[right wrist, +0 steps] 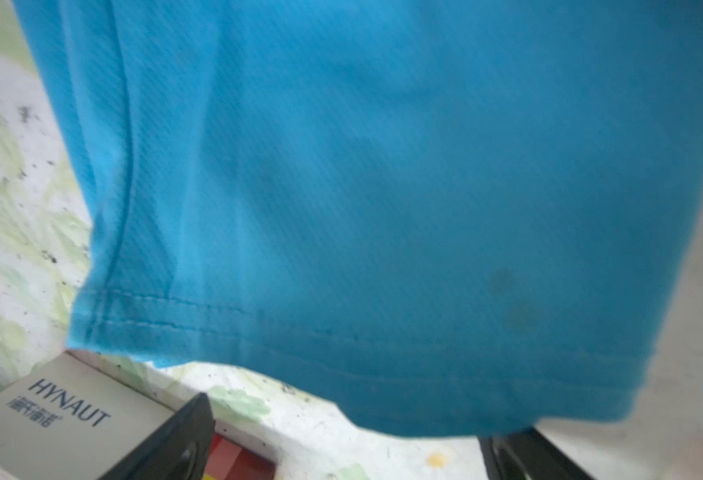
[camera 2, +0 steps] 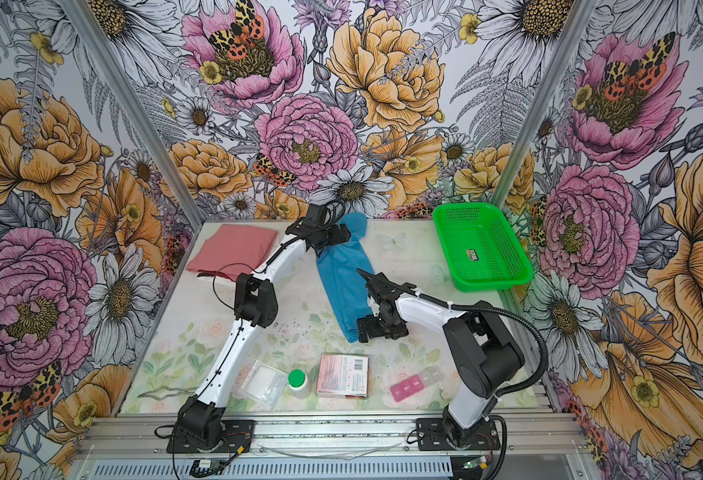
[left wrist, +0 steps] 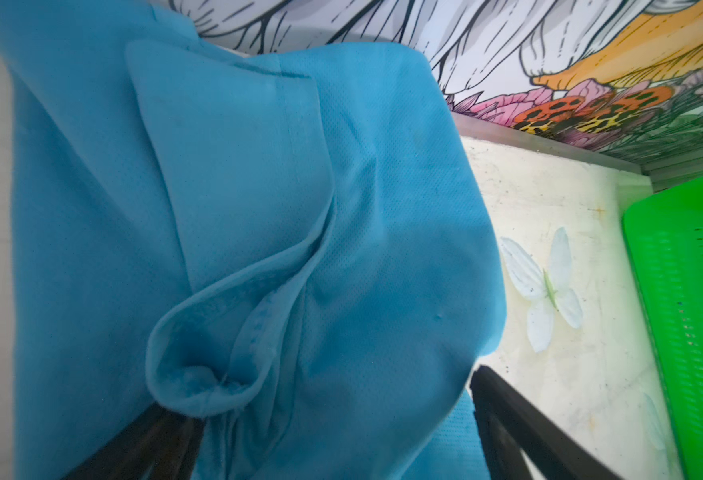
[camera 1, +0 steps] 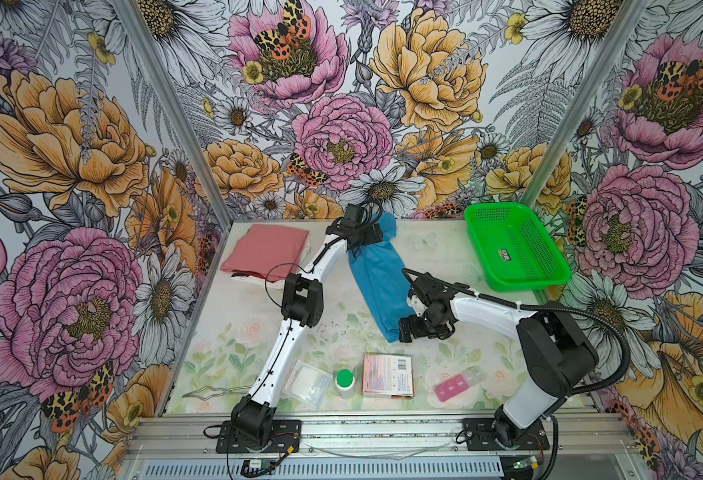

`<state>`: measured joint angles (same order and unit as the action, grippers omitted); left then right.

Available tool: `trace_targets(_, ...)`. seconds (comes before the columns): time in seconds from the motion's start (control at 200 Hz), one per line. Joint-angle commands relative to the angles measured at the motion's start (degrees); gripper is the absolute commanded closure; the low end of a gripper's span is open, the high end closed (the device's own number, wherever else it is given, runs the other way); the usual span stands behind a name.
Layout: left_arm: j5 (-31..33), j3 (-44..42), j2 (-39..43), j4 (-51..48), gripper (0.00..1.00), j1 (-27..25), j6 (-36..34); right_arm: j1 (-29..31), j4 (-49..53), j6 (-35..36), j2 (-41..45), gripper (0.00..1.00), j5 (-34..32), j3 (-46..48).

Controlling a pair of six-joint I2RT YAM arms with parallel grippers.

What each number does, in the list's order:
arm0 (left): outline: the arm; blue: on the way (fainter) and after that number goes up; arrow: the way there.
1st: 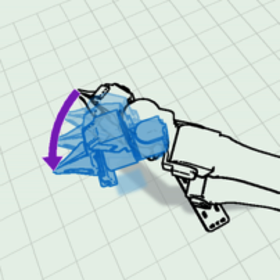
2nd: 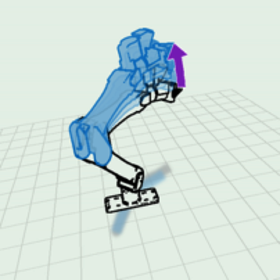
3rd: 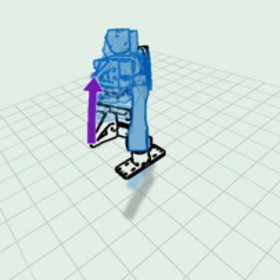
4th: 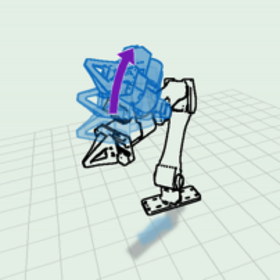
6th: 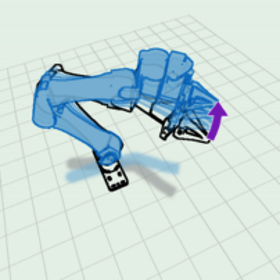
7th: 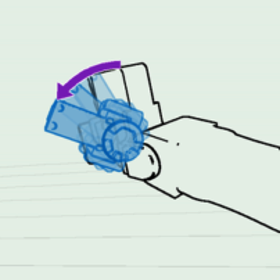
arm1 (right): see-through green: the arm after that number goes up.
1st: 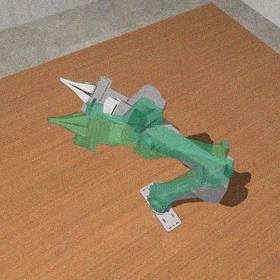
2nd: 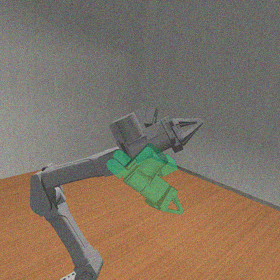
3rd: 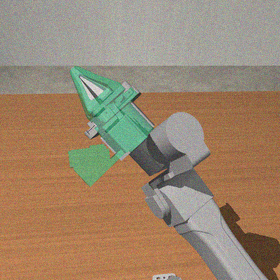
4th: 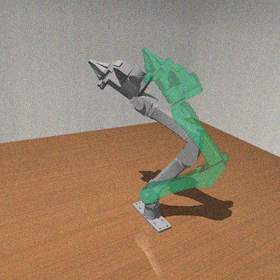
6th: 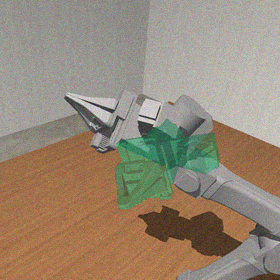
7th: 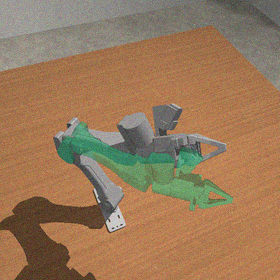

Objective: Fold and stack the t-shirts

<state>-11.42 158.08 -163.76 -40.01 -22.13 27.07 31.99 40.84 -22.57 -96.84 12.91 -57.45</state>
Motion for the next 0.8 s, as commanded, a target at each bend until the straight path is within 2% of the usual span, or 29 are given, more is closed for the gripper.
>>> trace_targets(0.0, -5.8, -4.6, 5.0, 6.2, 0.01, 1.2, -1.2, 3.0, -2.0, 0.7, -4.3, 0.01, 3.9, -1.6)
trace_targets(0.08, -8.0, -6.6, 9.6, 6.4, 0.01, 1.9, -2.5, 4.1, -1.9, 0.1, -3.5, 0.01, 5.3, -2.8)
trace_targets(0.165, -10.1, -13.0, 16.4, 6.4, 0.01, 2.6, -3.7, 4.2, -1.7, -0.6, 0.1, 0.01, 4.7, -3.1)
trace_targets(0.31, -10.9, -31.0, 30.5, 6.4, 0.01, 3.2, -6.8, 3.1, -0.5, -0.5, 3.9, 0.01, 4.8, -5.4)
trace_targets(0.505, -9.1, -53.7, 45.9, 6.9, 0.01, 3.6, -8.7, 2.3, 1.5, 2.1, -1.0, 0.0, 4.2, -11.2)
trace_targets(0.62, -8.7, -68.3, 54.6, 12.0, 0.01, 3.7, -7.8, 1.9, 5.4, 4.5, -2.8, 0.0, 3.1, -16.3)
trace_targets(0.796, -8.5, -84.4, 65.4, 16.8, 0.01, 5.7, -6.2, 2.4, 11.5, 6.3, 2.5, 0.0, 2.8, -22.6)
